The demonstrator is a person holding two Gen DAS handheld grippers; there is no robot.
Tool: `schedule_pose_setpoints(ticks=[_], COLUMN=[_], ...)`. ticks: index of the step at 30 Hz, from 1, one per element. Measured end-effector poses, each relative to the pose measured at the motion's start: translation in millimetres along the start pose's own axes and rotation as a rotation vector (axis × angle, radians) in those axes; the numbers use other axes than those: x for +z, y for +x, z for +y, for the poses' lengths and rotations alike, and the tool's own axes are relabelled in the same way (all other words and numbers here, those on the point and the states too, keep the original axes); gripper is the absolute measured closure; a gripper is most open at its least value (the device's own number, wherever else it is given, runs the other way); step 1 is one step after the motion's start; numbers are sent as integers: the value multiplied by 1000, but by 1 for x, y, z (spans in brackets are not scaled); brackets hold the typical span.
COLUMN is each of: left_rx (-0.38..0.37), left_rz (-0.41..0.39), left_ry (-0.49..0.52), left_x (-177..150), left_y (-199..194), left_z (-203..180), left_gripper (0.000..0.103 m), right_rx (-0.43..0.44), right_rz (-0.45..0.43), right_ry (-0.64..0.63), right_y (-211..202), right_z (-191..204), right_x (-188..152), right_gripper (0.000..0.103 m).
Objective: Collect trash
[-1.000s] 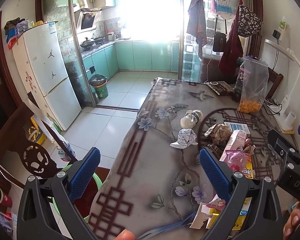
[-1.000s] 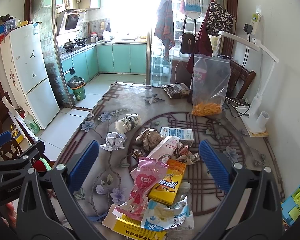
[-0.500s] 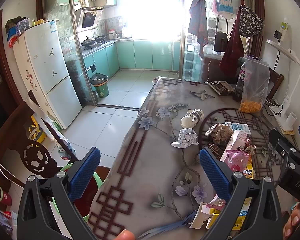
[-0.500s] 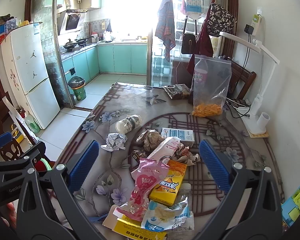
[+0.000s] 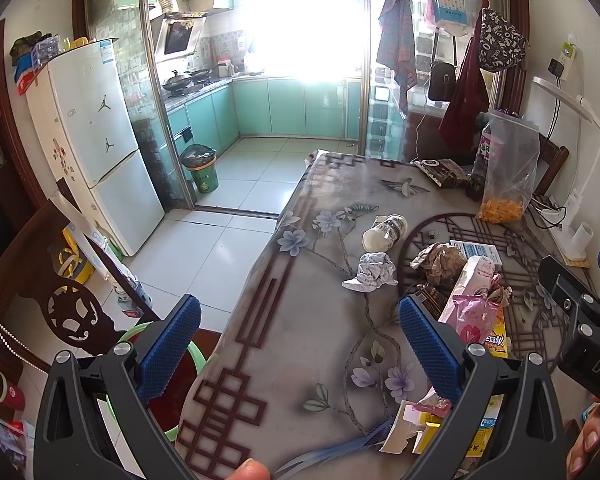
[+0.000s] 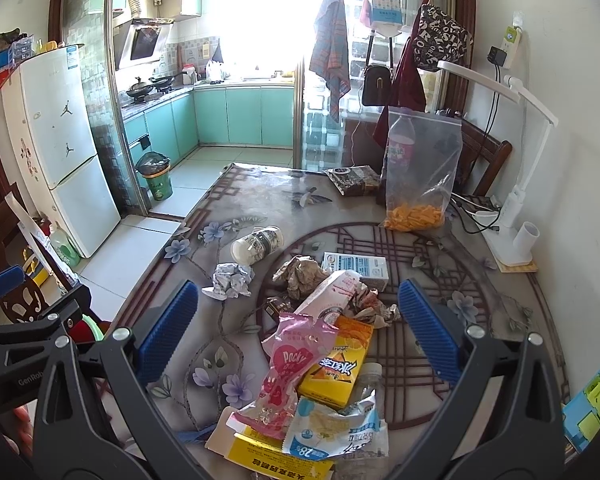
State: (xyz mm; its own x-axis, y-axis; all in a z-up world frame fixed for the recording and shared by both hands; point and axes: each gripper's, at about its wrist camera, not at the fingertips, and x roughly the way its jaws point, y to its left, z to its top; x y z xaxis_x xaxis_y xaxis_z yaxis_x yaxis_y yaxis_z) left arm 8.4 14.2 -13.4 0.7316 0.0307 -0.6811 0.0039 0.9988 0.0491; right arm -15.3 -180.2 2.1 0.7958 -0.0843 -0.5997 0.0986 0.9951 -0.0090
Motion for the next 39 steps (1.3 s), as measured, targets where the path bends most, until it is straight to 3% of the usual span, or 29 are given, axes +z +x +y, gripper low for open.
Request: schedule_pose_setpoints(ticks=[14, 19, 22, 25, 26, 27, 32, 37, 39], left_rx=[2, -131, -199, -323, -393, -417, -437, -483, -485], left_rz=[11, -38, -94, 35, 110, 152, 269, 360, 374], left_ry=[-10, -6, 107, 216, 221, 212, 194, 150, 149], left_x=[-9, -11, -22, -44, -53, -60, -81, -89, -90], left_y=[1, -3, -5, 16, 25, 30, 50, 64, 67], left_z=[3, 3, -11, -30, -34, -36, -46, -53, -56], left_gripper=[8, 8, 8, 8, 8, 8, 8, 8, 8], right_rx=[2, -10, -27, -30, -10, 18, 71, 167, 165], right_rz=[5, 16, 16, 39, 61, 89, 241, 453, 515], right_ry=[3, 3, 8, 35, 46, 53, 106, 266, 255], right_y=[-1, 1, 3, 8, 11, 15, 38, 85, 98], right_z=[-2, -9, -21, -41, -49, -55, -83, -97, -90], right_x=[-4, -9, -10, -14, -17, -22, -56, -100, -113], right_gripper=[4, 4, 4, 4, 4, 4, 4, 5, 13])
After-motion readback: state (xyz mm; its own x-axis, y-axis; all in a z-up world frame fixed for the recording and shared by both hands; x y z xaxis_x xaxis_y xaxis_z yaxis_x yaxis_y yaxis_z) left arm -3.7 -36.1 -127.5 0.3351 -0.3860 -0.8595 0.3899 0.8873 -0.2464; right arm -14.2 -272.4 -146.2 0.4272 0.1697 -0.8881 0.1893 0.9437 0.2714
